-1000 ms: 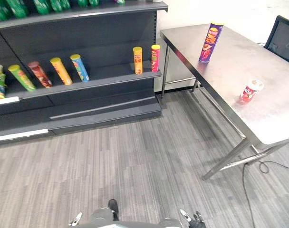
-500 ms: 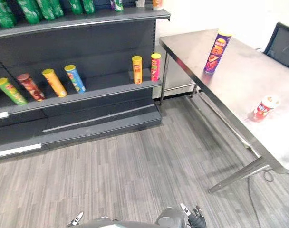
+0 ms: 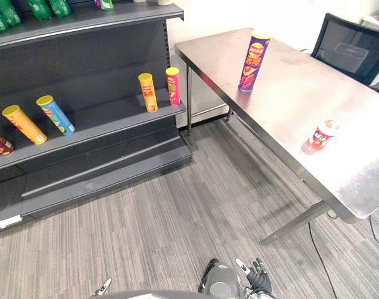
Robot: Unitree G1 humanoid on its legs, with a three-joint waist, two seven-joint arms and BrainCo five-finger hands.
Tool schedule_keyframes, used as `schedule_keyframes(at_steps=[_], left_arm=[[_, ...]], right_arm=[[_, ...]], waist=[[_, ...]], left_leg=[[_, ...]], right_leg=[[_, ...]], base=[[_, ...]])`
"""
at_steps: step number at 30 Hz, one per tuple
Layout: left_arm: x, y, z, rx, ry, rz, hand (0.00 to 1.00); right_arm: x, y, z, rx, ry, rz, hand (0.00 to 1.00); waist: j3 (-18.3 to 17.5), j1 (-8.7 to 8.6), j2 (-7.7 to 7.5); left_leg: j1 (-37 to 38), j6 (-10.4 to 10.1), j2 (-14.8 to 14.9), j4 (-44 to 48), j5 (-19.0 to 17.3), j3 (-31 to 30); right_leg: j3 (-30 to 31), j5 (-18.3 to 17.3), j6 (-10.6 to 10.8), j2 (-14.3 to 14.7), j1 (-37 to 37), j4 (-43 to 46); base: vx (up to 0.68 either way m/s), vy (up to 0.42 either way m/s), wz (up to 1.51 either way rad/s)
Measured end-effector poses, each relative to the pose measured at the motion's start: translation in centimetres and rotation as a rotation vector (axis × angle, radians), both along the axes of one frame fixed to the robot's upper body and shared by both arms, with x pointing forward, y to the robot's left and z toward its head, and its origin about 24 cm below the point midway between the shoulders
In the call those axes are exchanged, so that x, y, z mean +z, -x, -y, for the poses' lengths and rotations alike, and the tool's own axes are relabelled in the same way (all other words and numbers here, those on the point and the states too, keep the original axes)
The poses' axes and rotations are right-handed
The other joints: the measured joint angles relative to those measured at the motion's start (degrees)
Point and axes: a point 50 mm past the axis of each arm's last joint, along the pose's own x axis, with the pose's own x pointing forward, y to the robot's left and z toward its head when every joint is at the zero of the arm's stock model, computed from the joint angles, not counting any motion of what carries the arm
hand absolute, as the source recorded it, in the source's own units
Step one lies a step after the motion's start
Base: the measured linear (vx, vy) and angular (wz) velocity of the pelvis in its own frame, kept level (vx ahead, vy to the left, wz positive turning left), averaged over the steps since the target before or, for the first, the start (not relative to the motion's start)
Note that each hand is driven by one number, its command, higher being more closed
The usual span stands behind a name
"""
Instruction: Put the gum and the chips on the shelf.
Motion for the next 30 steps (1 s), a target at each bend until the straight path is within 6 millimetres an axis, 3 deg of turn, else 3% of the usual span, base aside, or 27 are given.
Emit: schedule_keyframes(at_steps=[3,5,8,9,10,11,12,13,16,18,19,21,22,24,27,30], left_arm=[[-0.1,-0.2,-0.1,-0.019,-0.003,-0.009,0.00],[-0.1,-0.1,0.1,-0.019,0.003,-0.012,0.00],[0.1,-0.9,-0.7,-0.018,0.003,0.023,0.00],[0.0,-0.9,-0.2,-0.007,0.020,0.028,0.00],[0.0,-0.9,0.1,-0.004,0.029,0.029,0.00],[-0.1,-1.0,0.3,0.005,0.041,0.035,0.00],[-0.1,-1.2,0.5,0.007,0.050,0.043,0.00],[-0.1,-1.2,0.5,0.007,0.052,0.043,0.00],[0.1,-1.1,0.5,0.010,0.047,0.057,0.00],[0.1,-0.9,0.2,0.037,0.047,0.052,0.00],[0.0,-0.8,0.2,0.051,0.052,0.050,0.00],[-0.2,-0.3,1.0,0.076,0.075,0.037,0.00],[-0.2,-0.4,1.3,0.094,0.085,0.041,0.00],[0.0,-0.5,-0.1,0.094,0.046,0.049,0.00],[0.1,-1.3,-0.5,0.038,0.020,0.041,0.00],[0.0,-2.4,-0.3,-0.064,0.013,0.023,0.00]], right_arm=[[-0.1,0.4,0.0,-0.032,-0.021,-0.015,0.00],[-0.2,0.6,0.0,-0.041,-0.024,-0.020,0.00],[-0.2,0.3,-0.5,-0.048,-0.035,-0.025,0.00],[0.0,0.3,-0.1,-0.043,-0.016,-0.029,0.00],[0.0,0.3,0.1,-0.038,-0.007,-0.035,0.00],[0.0,0.3,0.6,-0.033,0.007,-0.048,0.00],[0.0,0.7,1.3,-0.046,0.023,-0.067,0.00],[-0.1,1.1,1.5,-0.064,0.027,-0.083,0.00],[-0.4,2.4,2.5,-0.126,0.048,-0.129,0.00],[-0.3,2.6,2.9,-0.138,0.059,-0.135,0.00],[-0.3,2.7,3.0,-0.143,0.061,-0.137,0.00],[-0.2,3.0,3.5,-0.146,0.075,-0.143,0.00],[-0.3,3.7,4.1,-0.156,0.090,-0.168,0.00],[-0.9,4.5,2.5,-0.138,0.060,-0.200,0.00],[-1.1,5.1,1.3,-0.156,0.039,-0.202,0.00],[-1.2,4.9,0.4,-0.184,0.024,-0.191,0.00]], waist=[[-1.4,-0.60,0.59],[-2.7,-1.23,1.02],[-3.8,-1.28,-0.62],[-3.6,-1.22,0.79],[-3.9,-1.05,0.74],[-3.6,-0.36,1.65],[-3.3,-0.02,2.17],[-3.2,-0.13,2.01],[-3.3,0.06,1.36],[-3.2,-0.35,1.20],[-3.2,-0.55,1.21],[-3.0,-1.49,2.65],[-2.8,-1.38,4.18],[-2.6,-1.27,1.10],[-2.8,-1.78,0.23],[-2.9,-2.58,0.60]], left_leg=[[-1.0,1.3,1.6,3.2,-3.4,0.1],[-1.5,1.8,2.5,4.4,-3.9,0.4],[-10.1,1.2,6.0,26.0,3.1,-1.8],[-13.2,2.1,8.1,35.1,8.4,-4.4],[-15.0,1.2,9.1,39.3,10.9,-5.5],[-17.1,0.3,8.9,43.6,6.3,-7.1],[-18.5,0.9,7.8,43.4,1.8,-7.5],[-19.1,1.1,6.8,42.0,0.6,-7.4],[-21.4,1.2,4.0,27.4,0.3,-10.0],[-22.1,0.4,2.8,13.1,2.9,-16.8],[-21.8,0.1,2.8,10.3,3.8,-18.3],[-20.1,-0.5,2.9,2.6,5.1,-23.0],[-19.0,-3.3,2.5,2.6,9.7,-24.9],[-15.8,-1.8,-0.6,4.5,6.7,-19.8],[-14.2,-0.2,-3.2,4.5,5.5,-17.3],[-12.5,0.9,-5.6,4.6,5.0,-17.0]], right_leg=[[-0.2,-1.8,-0.7,0.8,-1.5,2.6],[0.0,-3.2,-1.3,2.4,-2.0,2.7],[4.1,-2.7,-1.3,4.6,-1.9,-1.2],[7.1,-1.8,-1.6,7.1,0.1,-4.0],[9.5,-1.5,-2.1,8.3,0.7,-5.5],[14.1,-1.0,-2.5,10.0,1.8,-7.5],[17.8,-0.8,-2.7,10.7,3.6,-9.0],[19.5,-0.8,-2.7,10.7,4.5,-9.5],[28.9,-1.6,-1.4,10.6,7.1,-10.8],[35.7,-2.6,0.4,10.3,7.1,-10.7],[37.1,-2.9,1.1,10.2,7.1,-10.5],[40.6,-4.3,3.9,10.8,6.8,-8.8],[42.2,-5.2,6.1,11.1,6.1,-6.4],[39.3,-5.3,6.4,6.9,6.5,-5.0],[38.5,-4.9,7.1,3.9,7.3,-6.1],[38.1,-3.0,10.1,1.6,7.4,-5.9]], base=[[0.10,-0.003,-0.19],[0.20,-0.032,-0.32],[0.23,-0.094,-0.79],[0.26,-0.118,-1.19],[0.27,-0.007,-1.71],[0.27,0.120,-1.82],[0.35,0.184,-1.73],[0.37,0.183,-1.54],[0.27,0.187,-1.63],[0.27,0.321,-1.70],[0.24,0.349,-1.60],[0.23,0.343,-1.30],[0.26,0.401,-1.23],[0.31,0.416,-1.32],[0.25,0.281,-0.52],[0.21,0.181,-0.15]])
